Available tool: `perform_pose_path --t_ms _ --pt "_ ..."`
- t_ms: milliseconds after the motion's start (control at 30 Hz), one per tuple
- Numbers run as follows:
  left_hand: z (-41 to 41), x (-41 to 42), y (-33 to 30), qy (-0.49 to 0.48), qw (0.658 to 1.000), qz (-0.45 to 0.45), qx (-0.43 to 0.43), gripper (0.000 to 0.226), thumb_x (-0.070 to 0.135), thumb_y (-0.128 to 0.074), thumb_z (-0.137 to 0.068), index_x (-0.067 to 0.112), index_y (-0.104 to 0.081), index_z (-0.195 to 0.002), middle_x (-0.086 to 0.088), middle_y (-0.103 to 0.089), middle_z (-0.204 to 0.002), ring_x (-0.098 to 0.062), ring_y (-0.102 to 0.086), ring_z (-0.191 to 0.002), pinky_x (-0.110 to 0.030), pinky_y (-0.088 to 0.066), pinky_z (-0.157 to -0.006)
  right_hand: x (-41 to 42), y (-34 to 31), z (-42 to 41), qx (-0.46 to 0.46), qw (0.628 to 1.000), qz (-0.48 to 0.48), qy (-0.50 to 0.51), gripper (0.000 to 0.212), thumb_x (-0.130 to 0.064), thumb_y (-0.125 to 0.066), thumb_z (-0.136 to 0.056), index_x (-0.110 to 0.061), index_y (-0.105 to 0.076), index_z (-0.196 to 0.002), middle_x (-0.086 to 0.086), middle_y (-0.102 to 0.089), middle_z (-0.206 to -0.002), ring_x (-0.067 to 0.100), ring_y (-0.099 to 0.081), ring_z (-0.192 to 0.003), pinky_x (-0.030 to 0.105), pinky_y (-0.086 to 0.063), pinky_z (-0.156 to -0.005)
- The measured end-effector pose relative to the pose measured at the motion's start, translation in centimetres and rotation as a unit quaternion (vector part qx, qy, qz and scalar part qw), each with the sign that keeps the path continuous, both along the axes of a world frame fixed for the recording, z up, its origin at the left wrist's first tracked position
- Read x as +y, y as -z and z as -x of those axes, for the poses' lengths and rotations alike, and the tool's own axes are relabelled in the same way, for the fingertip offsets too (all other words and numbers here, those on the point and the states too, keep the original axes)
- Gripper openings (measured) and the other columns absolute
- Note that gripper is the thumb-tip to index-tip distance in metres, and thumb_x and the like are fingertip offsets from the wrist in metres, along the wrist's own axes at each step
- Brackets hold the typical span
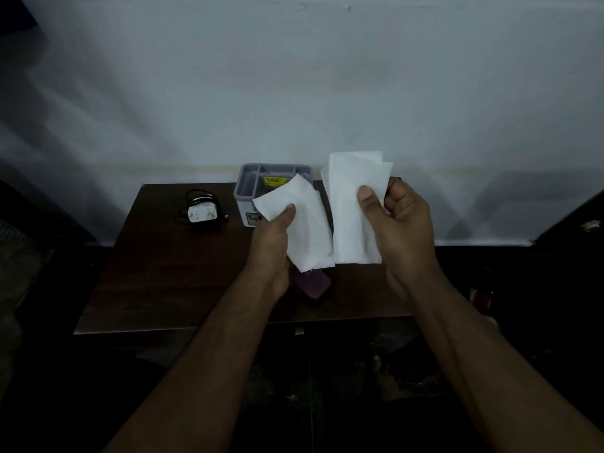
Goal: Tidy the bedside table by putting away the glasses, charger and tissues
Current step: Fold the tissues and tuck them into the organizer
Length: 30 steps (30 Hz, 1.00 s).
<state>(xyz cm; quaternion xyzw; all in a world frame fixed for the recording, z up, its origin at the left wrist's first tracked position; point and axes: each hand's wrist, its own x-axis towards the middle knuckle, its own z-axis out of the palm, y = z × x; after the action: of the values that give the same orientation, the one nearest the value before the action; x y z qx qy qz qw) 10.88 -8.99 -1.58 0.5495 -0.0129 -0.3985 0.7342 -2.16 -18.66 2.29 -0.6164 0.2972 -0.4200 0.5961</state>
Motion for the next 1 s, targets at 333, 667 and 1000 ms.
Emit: perform_pose_path --t_ms 333,667,1000 --pt "0.6 0.0 0.5 0.07 0.987 0.046 -0.135 0.04 0.002 -0.072 -0.089 0.01 -0.066 -0.128 -0.012 -0.077 -0.116 -0.028 -0.075 -0.101 -0.035 -0.062 -0.073 0.9 1.1 -1.2 0.097 0.991 0.044 -0.082 0.014 -0.023 -0.07 -0.096 -0.023 -0.071 -0.11 -0.004 -0.077 -0.106 0.011 -0.074 -0.095 0.034 -0.063 -0.08" --pt "0.6 0.2 0.3 0.099 0.98 0.052 -0.167 0.052 0.012 -0.074 -0.075 0.01 -0.067 -0.126 -0.01 -0.078 -0.11 -0.028 -0.076 -0.1 -0.035 -0.062 -0.073 0.9 1.3 -0.9 0.152 0.98 0.064 -0.115 0.021 -0.03 -0.068 -0.096 -0.017 -0.066 -0.113 -0.003 -0.076 -0.105 0.013 -0.073 -0.095 0.05 -0.061 -0.085" --pt "0.0 -0.8 0.4 -0.012 0.994 -0.004 -0.104 0.029 0.018 -0.057 -0.102 0.026 -0.047 -0.128 0.007 -0.065 -0.117 -0.018 -0.065 -0.108 -0.043 -0.057 -0.088 -0.8 0.9 -0.5 0.08 0.995 -0.029 0.06 0.029 -0.02 -0.07 -0.096 -0.013 -0.06 -0.123 -0.003 -0.073 -0.112 0.014 -0.071 -0.101 0.039 -0.06 -0.09"
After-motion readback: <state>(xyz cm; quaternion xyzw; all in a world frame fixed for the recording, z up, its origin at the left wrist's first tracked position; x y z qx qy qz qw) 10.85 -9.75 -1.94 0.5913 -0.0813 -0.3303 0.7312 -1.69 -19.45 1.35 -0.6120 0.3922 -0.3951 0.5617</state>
